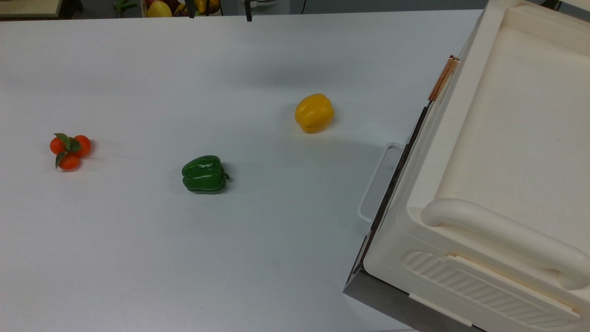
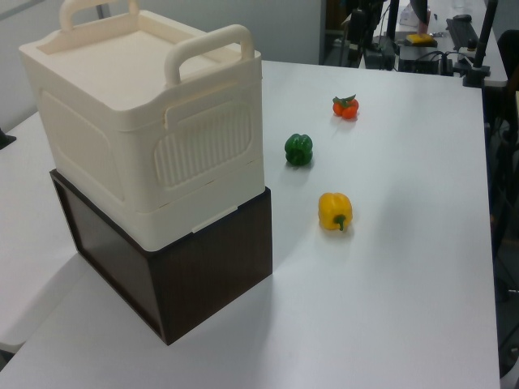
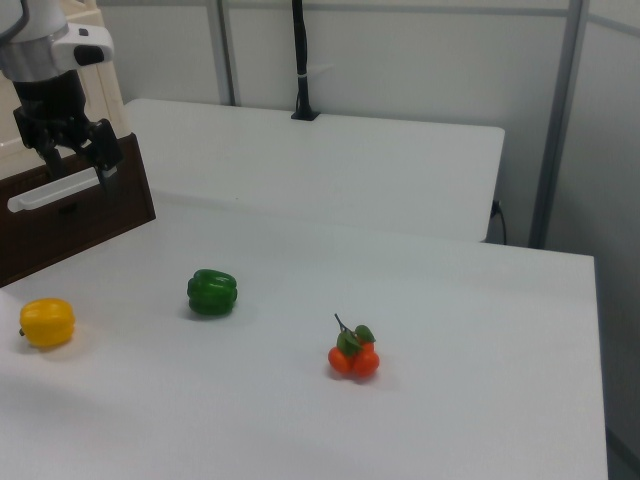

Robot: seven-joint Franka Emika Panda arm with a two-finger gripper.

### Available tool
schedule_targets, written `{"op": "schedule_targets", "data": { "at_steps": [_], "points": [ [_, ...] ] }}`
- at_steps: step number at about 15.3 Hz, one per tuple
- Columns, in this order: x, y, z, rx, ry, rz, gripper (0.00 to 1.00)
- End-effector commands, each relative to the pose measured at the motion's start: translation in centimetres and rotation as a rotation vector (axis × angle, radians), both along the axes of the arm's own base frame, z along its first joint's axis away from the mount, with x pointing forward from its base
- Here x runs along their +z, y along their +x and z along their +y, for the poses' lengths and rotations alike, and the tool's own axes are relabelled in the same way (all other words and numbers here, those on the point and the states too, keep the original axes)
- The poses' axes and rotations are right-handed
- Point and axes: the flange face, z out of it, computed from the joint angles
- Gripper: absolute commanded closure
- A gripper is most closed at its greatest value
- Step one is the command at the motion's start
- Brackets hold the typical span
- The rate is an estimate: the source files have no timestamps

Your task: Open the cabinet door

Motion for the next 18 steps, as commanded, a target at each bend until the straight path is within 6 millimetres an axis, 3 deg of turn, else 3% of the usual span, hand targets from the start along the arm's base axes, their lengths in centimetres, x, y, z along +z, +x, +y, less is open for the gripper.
{"op": "schedule_targets", "data": {
  "at_steps": [1,9,18],
  "points": [
    [-0.45,0.12,0.04,0.005,-0.002,-0.024,0.00],
    [-0.23,0.02,-0.18,0.046,-0.001,-0.026,0.00],
    [0.19,-0.01,0.48,0.439,0.068,-0.060,0.00]
  ]
}}
